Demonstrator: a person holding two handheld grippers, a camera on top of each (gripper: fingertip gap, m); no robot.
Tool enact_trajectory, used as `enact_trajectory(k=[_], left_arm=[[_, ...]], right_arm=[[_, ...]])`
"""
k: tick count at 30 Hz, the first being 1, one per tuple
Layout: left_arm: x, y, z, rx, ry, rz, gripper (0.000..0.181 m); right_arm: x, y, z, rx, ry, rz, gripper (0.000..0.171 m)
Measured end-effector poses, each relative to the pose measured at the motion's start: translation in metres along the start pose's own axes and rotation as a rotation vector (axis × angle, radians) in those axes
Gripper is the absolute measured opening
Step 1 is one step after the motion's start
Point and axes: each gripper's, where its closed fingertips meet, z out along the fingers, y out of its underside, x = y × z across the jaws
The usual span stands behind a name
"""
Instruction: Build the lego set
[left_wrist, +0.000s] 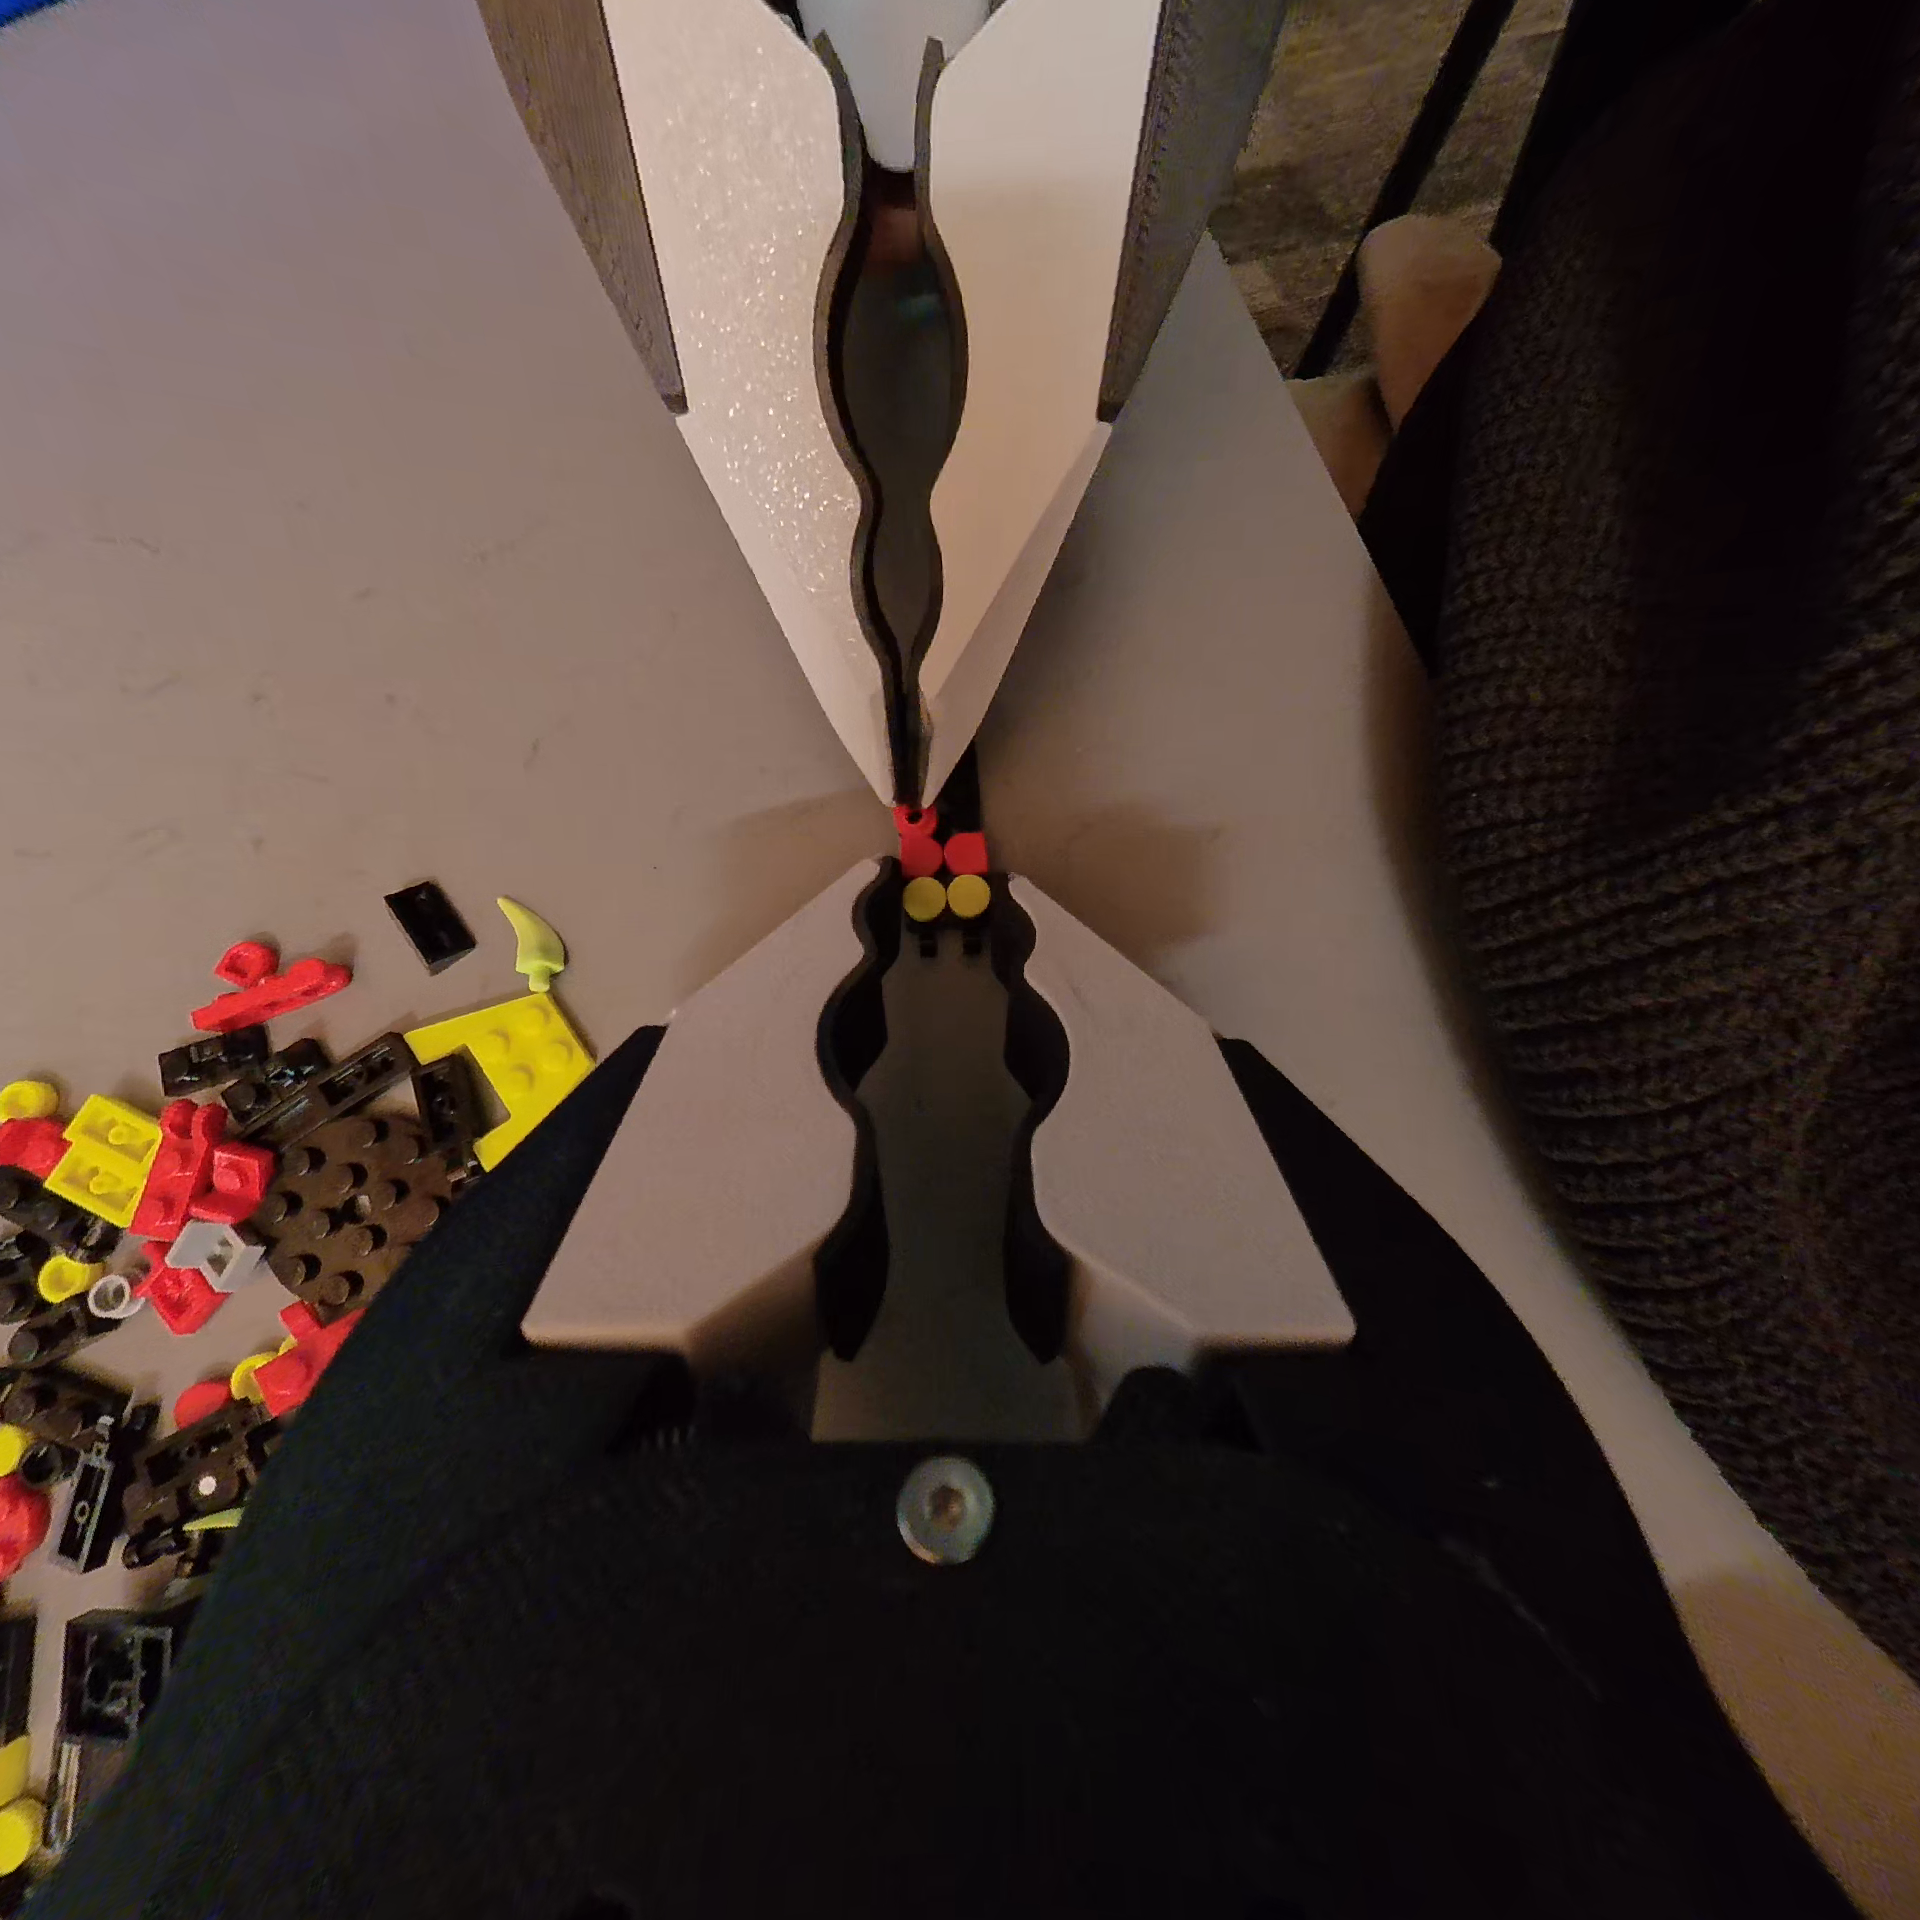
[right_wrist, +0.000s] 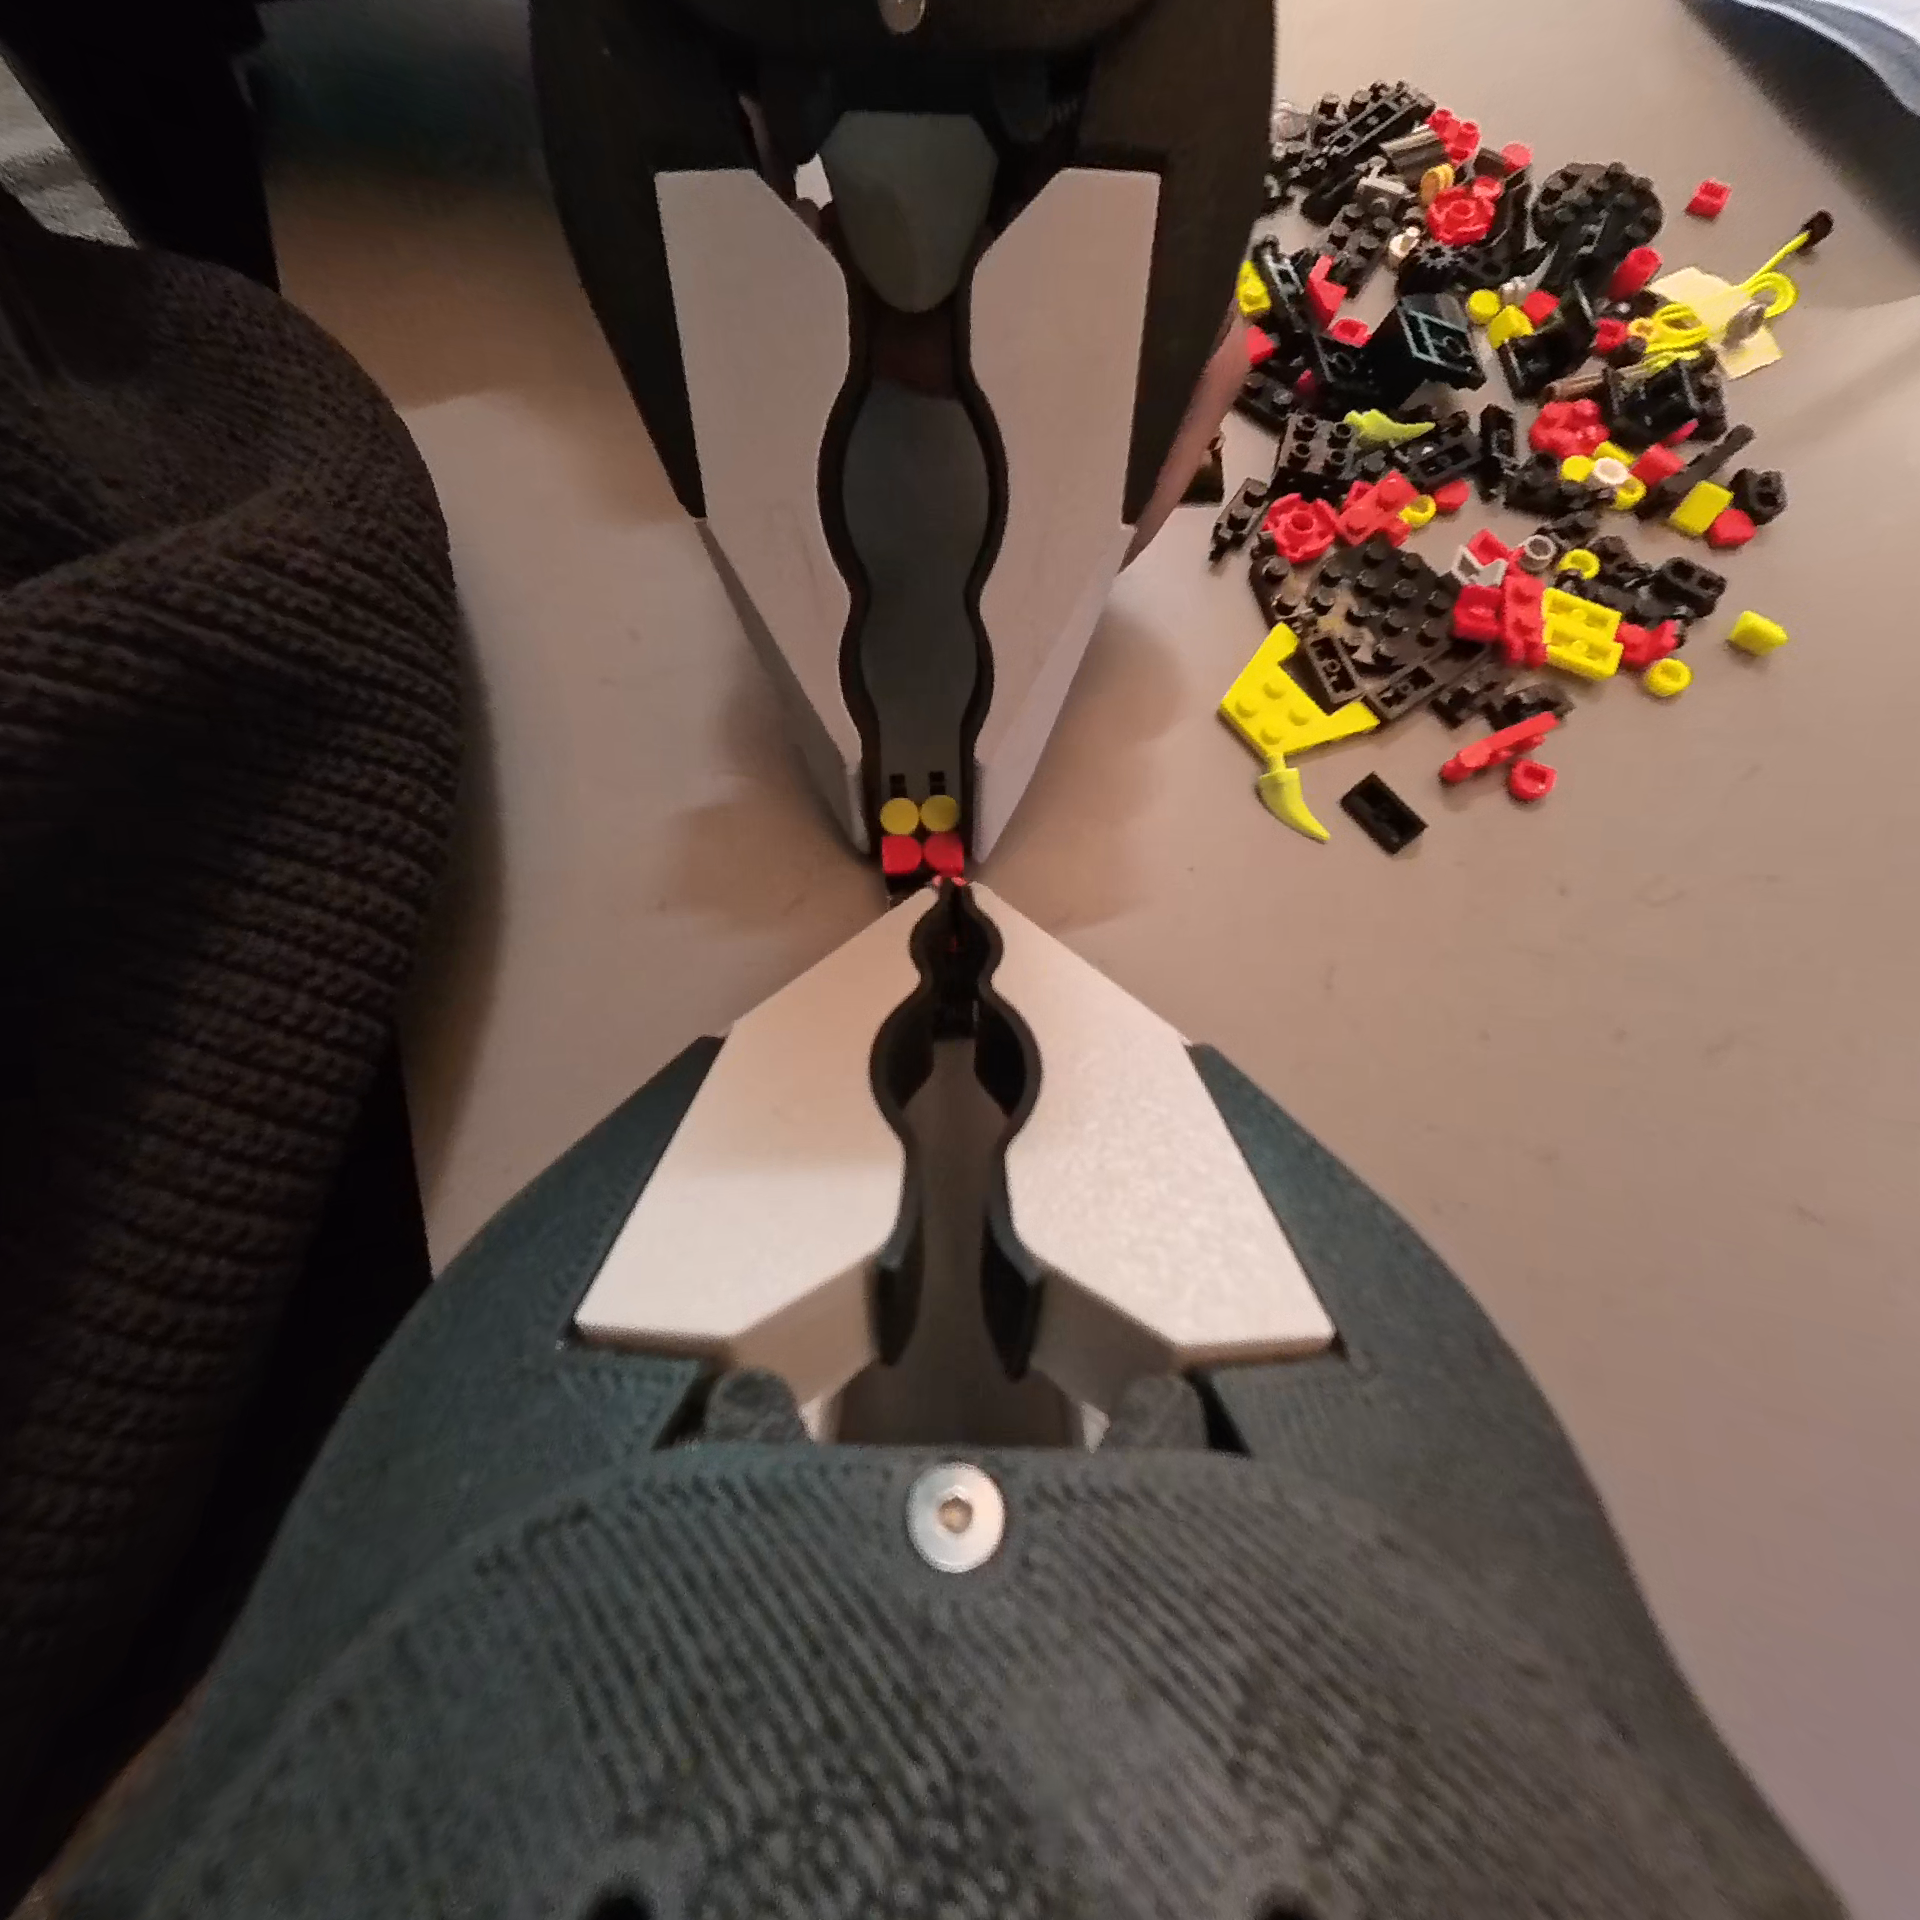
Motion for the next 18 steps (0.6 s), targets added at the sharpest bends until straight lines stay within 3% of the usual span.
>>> enact_trajectory(k=[18], left_arm=[[-0.0002,-0.0001,-0.0001,0.000,-0.003,0.001,0.015]], right_arm=[[-0.0019,0.0019,0.0003,0.005,-0.014,0.125,0.000]])
